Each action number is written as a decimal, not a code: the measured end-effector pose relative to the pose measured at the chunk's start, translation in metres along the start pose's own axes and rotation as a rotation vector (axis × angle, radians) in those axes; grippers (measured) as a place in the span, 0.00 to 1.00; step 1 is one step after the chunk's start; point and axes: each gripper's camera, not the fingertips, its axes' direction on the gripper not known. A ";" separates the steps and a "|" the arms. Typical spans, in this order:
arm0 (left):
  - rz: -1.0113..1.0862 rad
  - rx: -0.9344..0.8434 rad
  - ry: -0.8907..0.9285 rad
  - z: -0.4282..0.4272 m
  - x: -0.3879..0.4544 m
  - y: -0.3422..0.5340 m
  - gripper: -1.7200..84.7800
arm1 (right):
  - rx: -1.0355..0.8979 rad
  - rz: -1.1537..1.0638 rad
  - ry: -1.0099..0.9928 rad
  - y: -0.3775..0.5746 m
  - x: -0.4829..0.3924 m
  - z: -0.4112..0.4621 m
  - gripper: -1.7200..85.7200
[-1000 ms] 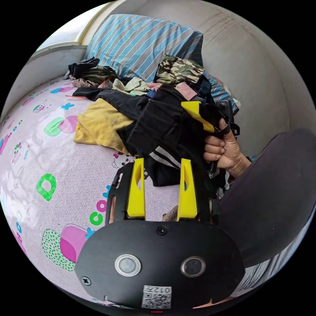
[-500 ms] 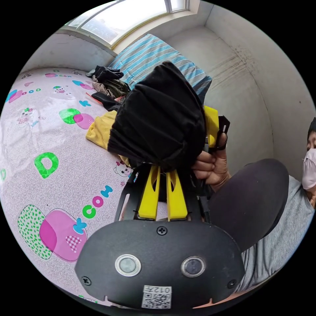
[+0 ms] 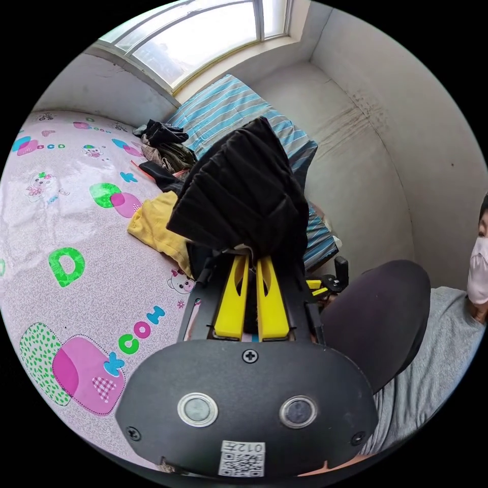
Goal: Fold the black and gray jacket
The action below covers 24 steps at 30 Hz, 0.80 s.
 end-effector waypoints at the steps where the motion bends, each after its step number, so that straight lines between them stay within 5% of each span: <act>1: 0.008 -0.011 -0.015 -0.005 0.007 -0.001 0.02 | -0.036 -0.010 0.103 -0.003 -0.017 0.025 0.11; 5: 0.025 0.010 -0.071 -0.041 0.029 0.005 0.02 | 0.116 0.035 0.373 -0.027 -0.064 0.052 0.03; 9: -0.078 0.261 -0.042 -0.130 0.027 0.016 0.02 | 0.457 0.079 0.156 -0.065 -0.090 0.009 0.01; 12: -0.050 0.424 -0.081 -0.216 0.048 0.023 0.02 | 0.526 -0.119 0.198 -0.119 -0.156 -0.023 0.01; 24: 0.053 1.002 -0.334 -0.519 0.187 0.135 0.03 | 0.755 -0.602 -0.377 -0.327 -0.428 -0.141 0.01</act>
